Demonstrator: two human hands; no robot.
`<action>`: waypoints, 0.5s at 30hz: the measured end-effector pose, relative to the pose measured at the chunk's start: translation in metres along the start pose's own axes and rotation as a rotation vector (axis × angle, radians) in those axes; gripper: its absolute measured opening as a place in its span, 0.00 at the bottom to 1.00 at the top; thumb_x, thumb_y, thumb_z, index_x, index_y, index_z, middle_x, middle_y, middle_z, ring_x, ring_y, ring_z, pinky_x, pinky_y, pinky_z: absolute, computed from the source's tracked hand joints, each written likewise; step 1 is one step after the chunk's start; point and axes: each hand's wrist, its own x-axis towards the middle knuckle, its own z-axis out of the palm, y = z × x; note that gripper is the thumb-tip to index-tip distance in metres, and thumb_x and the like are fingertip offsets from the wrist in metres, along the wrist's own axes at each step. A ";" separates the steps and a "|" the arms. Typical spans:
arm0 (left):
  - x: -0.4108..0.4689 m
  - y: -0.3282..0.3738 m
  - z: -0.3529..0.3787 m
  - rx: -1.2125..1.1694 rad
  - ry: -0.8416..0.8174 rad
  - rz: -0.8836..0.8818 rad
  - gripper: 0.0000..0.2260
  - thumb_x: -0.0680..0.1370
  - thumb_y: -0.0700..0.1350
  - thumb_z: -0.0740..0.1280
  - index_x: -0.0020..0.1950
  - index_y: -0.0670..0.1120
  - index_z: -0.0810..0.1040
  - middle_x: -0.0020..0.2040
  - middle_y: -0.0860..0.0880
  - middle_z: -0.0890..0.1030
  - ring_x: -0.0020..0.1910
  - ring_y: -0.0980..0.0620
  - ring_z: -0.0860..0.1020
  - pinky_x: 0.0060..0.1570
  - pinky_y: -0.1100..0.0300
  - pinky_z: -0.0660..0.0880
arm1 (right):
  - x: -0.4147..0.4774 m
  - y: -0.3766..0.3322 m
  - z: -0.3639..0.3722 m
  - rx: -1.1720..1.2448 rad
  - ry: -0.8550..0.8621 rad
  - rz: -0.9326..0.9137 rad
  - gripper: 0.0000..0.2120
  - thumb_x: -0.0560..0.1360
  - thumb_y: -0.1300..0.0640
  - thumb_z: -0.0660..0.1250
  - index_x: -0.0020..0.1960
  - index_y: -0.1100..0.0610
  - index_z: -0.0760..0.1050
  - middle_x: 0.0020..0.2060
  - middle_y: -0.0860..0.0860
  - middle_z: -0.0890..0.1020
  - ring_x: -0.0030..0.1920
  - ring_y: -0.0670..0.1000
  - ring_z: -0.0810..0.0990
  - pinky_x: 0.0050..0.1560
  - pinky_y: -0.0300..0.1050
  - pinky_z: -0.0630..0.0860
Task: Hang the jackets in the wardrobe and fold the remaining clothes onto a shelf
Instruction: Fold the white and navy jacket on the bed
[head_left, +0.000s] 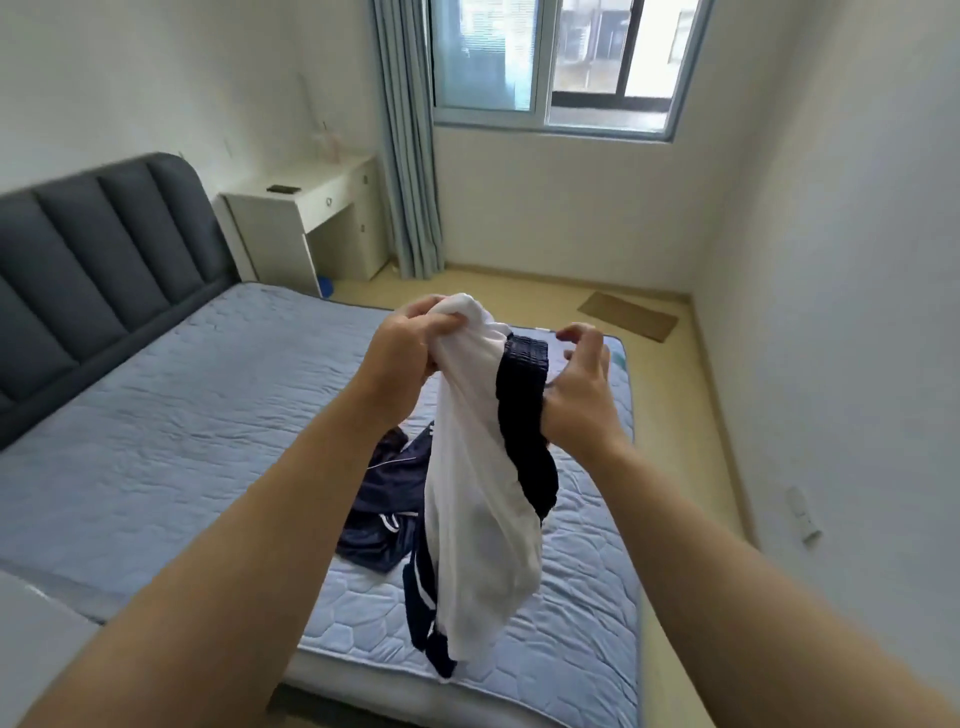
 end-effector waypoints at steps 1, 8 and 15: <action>-0.002 0.007 0.001 -0.005 -0.004 0.010 0.08 0.69 0.42 0.67 0.41 0.49 0.86 0.41 0.46 0.81 0.45 0.47 0.77 0.44 0.56 0.72 | 0.000 -0.008 -0.008 -0.005 0.008 -0.055 0.28 0.73 0.61 0.70 0.66 0.45 0.62 0.65 0.48 0.67 0.59 0.50 0.72 0.63 0.49 0.70; -0.005 0.027 0.003 0.003 -0.024 0.054 0.09 0.76 0.45 0.67 0.52 0.42 0.80 0.39 0.48 0.76 0.36 0.52 0.73 0.36 0.63 0.73 | 0.012 -0.064 -0.042 -0.051 0.031 -0.233 0.13 0.71 0.67 0.60 0.32 0.54 0.66 0.25 0.44 0.69 0.31 0.50 0.64 0.34 0.46 0.63; -0.013 0.009 0.014 0.117 -0.181 0.034 0.36 0.67 0.47 0.77 0.74 0.50 0.68 0.70 0.46 0.73 0.65 0.49 0.77 0.66 0.52 0.75 | 0.027 -0.115 -0.067 -0.498 0.276 -0.424 0.14 0.73 0.68 0.58 0.55 0.53 0.67 0.35 0.54 0.77 0.36 0.61 0.76 0.38 0.50 0.74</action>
